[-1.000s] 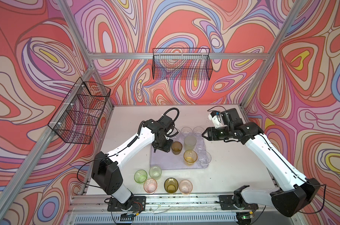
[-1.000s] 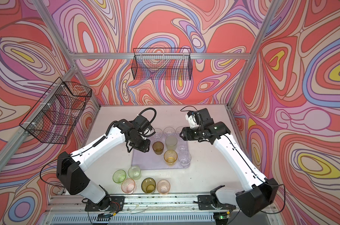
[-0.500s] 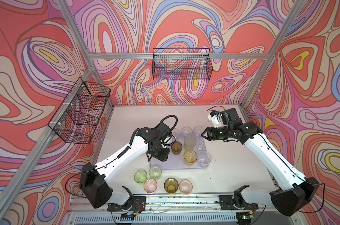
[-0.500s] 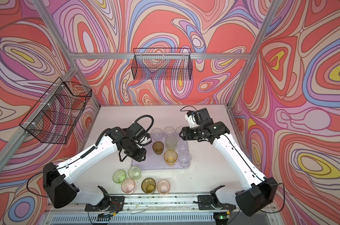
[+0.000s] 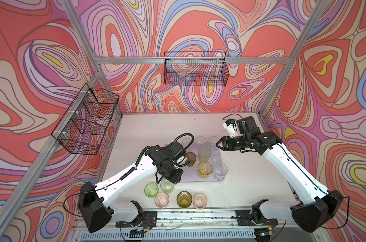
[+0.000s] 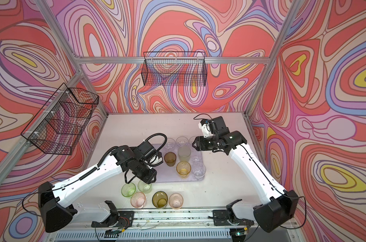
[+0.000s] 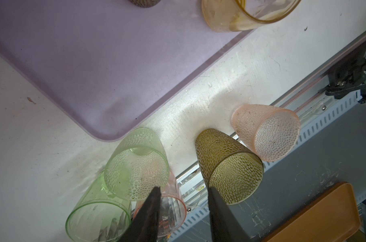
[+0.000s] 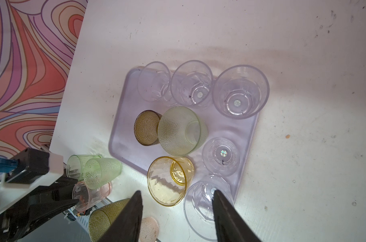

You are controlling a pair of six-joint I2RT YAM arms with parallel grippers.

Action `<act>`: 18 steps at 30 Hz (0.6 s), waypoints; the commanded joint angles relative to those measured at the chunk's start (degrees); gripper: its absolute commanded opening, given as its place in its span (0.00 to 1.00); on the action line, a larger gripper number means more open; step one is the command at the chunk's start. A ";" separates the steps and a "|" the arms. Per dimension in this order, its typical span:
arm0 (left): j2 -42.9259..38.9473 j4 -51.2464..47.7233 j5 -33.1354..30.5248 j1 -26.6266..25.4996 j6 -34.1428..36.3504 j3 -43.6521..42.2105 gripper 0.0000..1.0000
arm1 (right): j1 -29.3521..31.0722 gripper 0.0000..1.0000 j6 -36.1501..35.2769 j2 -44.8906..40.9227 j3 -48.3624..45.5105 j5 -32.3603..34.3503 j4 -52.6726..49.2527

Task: Place the glasses into the tray
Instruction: 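Move the left gripper back over the other dark olive cup near the robot, then lower the left gripper onto the second dark olive cup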

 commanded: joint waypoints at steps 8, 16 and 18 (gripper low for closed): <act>-4.21 1.07 -1.35 -3.06 -4.12 -3.82 0.41 | -0.38 0.55 -0.62 -0.41 -0.48 -0.71 0.56; -4.37 1.64 -2.15 -6.48 -5.50 -5.02 0.41 | -0.39 0.55 -0.97 -0.05 0.66 -0.71 -0.36; -3.88 2.10 -1.50 -6.70 -6.34 -5.74 0.41 | -0.40 0.55 -0.97 -0.39 0.45 -0.61 -0.29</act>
